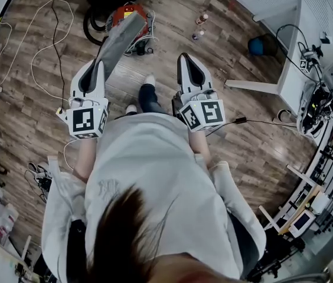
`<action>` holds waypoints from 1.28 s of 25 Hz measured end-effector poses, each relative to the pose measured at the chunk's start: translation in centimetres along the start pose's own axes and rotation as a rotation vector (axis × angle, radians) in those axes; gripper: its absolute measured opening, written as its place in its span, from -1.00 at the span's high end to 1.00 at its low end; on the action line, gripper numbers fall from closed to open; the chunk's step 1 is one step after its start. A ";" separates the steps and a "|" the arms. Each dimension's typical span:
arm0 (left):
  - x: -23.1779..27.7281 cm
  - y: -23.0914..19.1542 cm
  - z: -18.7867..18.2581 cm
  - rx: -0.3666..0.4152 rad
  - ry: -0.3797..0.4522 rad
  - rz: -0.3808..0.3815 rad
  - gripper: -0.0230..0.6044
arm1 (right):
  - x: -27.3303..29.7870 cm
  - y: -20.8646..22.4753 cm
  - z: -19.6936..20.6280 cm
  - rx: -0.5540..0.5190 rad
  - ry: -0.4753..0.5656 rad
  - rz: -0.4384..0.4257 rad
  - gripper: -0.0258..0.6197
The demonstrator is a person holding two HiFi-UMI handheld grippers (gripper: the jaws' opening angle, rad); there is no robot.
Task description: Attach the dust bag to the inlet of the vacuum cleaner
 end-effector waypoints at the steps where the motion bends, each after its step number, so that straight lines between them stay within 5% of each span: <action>1: 1.0 0.0 -0.2 0.003 0.002 -0.005 0.80 | 0.8 0.9 -0.2 0.005 0.003 0.002 0.91; 18: 9.0 -1.0 -0.4 0.017 -0.007 -0.070 0.80 | 8.0 6.8 0.3 0.018 -0.058 -0.059 0.91; 32: 13.1 -3.9 -1.0 0.066 -0.025 0.063 0.80 | 12.1 6.9 -0.7 0.009 -0.032 0.024 0.91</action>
Point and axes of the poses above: the fingertips, and each gripper's own axes: x forward along the fingers, y to its right, z out of its underside, the point moved 6 cm from there along -x, backward along the fingers, and after that the axes turned 9 degrees about y, right-handed, at the moved point
